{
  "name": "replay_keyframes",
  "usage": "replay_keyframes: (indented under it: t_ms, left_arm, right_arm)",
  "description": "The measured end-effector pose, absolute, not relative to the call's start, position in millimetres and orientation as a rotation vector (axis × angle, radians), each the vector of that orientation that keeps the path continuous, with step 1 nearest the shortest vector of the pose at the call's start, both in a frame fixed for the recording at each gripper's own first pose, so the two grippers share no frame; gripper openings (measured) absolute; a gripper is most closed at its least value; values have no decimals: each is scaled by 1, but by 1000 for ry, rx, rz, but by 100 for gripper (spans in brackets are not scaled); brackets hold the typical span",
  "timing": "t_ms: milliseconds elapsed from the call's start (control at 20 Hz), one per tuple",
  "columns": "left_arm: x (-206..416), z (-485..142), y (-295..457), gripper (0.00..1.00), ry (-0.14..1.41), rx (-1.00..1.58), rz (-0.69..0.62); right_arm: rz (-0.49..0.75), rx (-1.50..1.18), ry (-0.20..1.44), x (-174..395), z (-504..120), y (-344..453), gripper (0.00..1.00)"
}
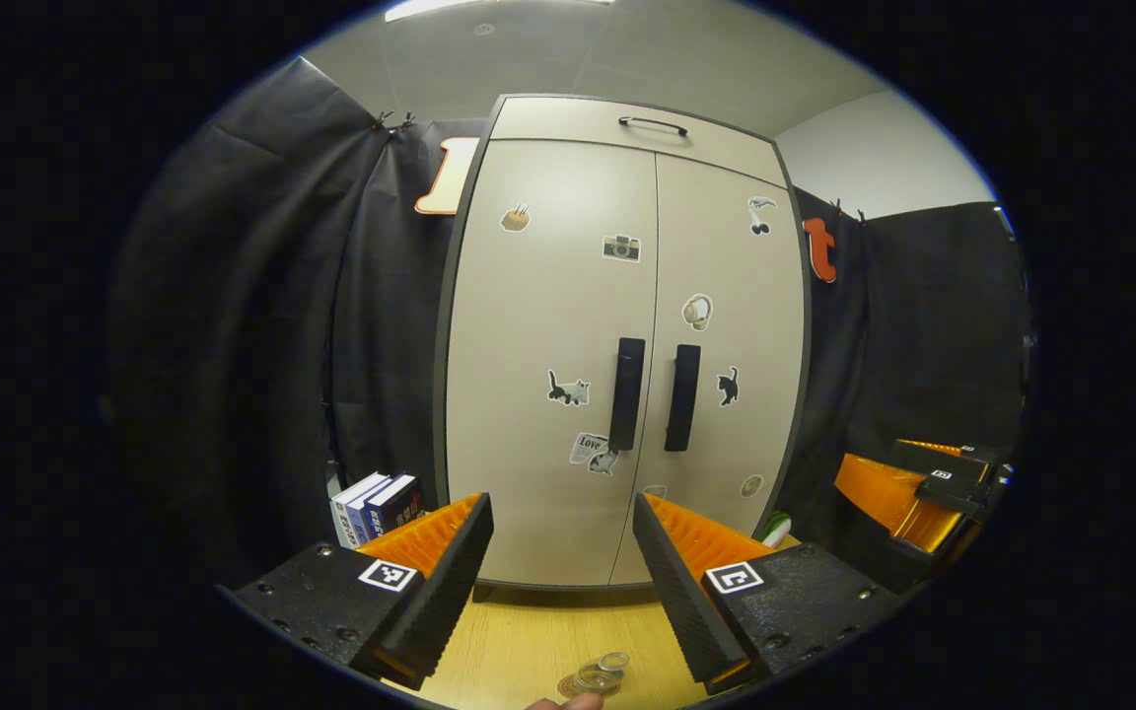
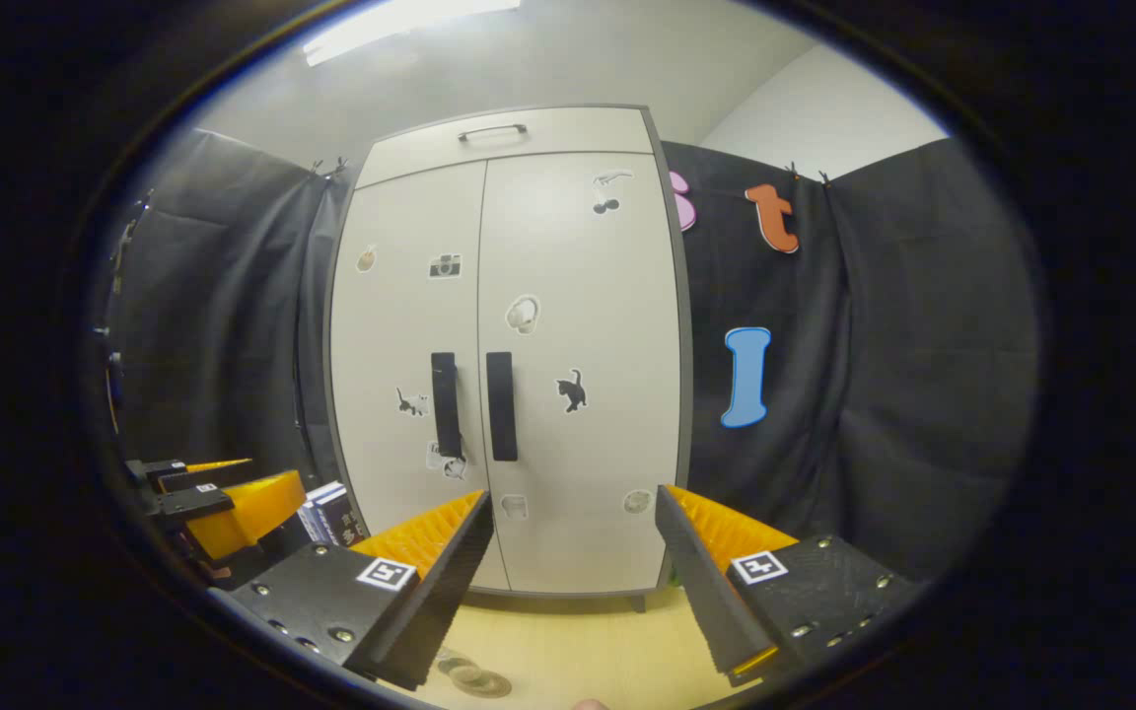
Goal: Grasp the bottle in the cabinet with the left hand and place it on the coaster, then close the right door with the right hand and the left door with the left hand.
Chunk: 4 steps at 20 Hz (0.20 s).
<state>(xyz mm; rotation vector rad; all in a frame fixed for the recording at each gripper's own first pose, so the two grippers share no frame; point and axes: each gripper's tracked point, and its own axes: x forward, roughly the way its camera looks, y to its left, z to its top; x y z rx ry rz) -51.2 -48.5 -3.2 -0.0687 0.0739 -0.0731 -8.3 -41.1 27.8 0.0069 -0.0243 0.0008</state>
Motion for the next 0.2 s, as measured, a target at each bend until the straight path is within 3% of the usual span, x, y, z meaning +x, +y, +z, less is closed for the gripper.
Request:
replay_keyframes:
  t_ms: [200]
  left_arm:
    - [-55, -5, -48, 91, 72, -65, -76]
  right_arm:
    - [-7, -2, -28, -13, 27, -41, 97]
